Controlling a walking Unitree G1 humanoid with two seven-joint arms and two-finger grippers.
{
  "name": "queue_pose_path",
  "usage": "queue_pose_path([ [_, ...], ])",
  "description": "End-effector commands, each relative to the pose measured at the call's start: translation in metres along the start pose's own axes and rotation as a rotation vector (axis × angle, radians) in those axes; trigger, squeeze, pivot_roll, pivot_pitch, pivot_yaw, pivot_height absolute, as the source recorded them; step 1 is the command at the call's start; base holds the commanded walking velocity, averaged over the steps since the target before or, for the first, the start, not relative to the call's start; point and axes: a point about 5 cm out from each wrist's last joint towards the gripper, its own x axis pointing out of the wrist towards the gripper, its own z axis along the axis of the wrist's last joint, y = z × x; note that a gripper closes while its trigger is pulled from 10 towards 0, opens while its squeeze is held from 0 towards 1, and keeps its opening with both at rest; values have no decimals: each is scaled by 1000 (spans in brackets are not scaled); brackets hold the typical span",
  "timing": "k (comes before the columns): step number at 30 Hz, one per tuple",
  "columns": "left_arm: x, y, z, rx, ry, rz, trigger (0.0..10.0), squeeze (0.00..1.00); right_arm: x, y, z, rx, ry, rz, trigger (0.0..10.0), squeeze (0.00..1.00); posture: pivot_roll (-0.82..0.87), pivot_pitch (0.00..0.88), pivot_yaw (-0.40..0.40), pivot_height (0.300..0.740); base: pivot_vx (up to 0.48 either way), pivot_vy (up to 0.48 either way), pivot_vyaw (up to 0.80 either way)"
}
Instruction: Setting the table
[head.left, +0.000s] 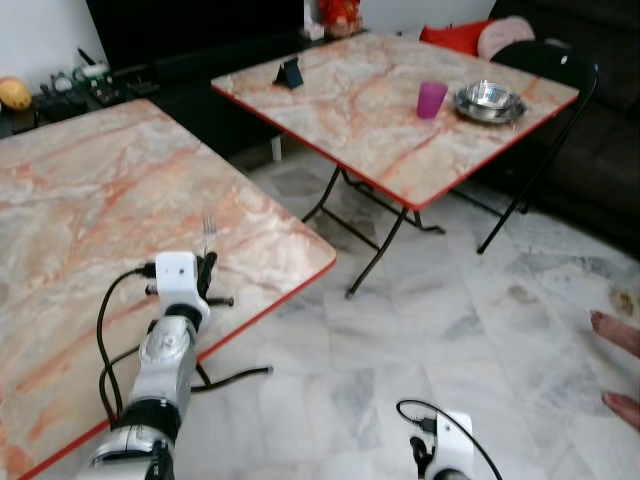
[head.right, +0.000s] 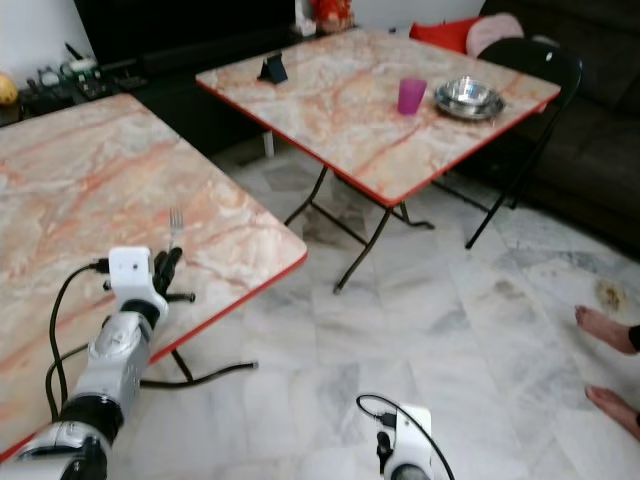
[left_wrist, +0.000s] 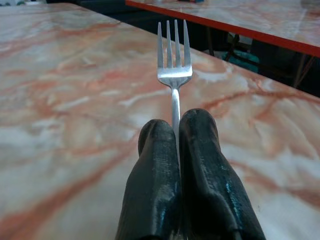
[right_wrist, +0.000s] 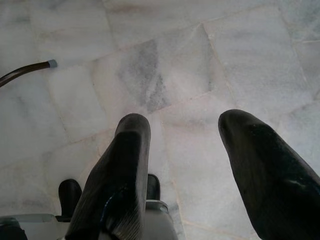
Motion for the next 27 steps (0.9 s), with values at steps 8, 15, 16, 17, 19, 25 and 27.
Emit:
queue_pose_path([
  [8, -2, -8, 35, 26, -152, -37, 10000, 0, 0, -3, -2, 16, 4, -23, 10000, 0, 35, 0, -59, 740, 0, 0, 0],
  [15, 3, -17, 44, 9, -156, -50, 10000, 0, 0, -2, -1, 22, -2, -27, 10000, 0, 30, 0, -53, 740, 0, -257, 0],
  [16, 2, -17, 44, 9, -154, -49, 10000, 0, 0, -1, -1, 22, -2, -27, 10000, 0, 30, 0, -53, 740, 0, -311, 0],
  [17, 2, -17, 44, 9, -154, -49, 10000, 0, 0, -1, -1, 22, -2, -27, 10000, 0, 30, 0, -53, 740, 0, -311, 0],
  [19, 2, -20, 45, 8, -147, -55, 10000, 0, 0, -1, -1, 24, -2, -30, 10000, 0, 29, 0, -53, 740, 0, -311, 0],
  [25, 3, -20, 44, 16, -132, -55, 10000, 0, 0, -1, -1, 8, -1, -30, 10000, 0, 26, 0, -51, 740, 0, -311, 0],
  [27, 3, -20, 43, 23, -119, -57, 10000, 0, 0, -1, 0, -5, -9, -28, 10000, 0, 26, 0, -48, 740, 0, -313, 334],
])
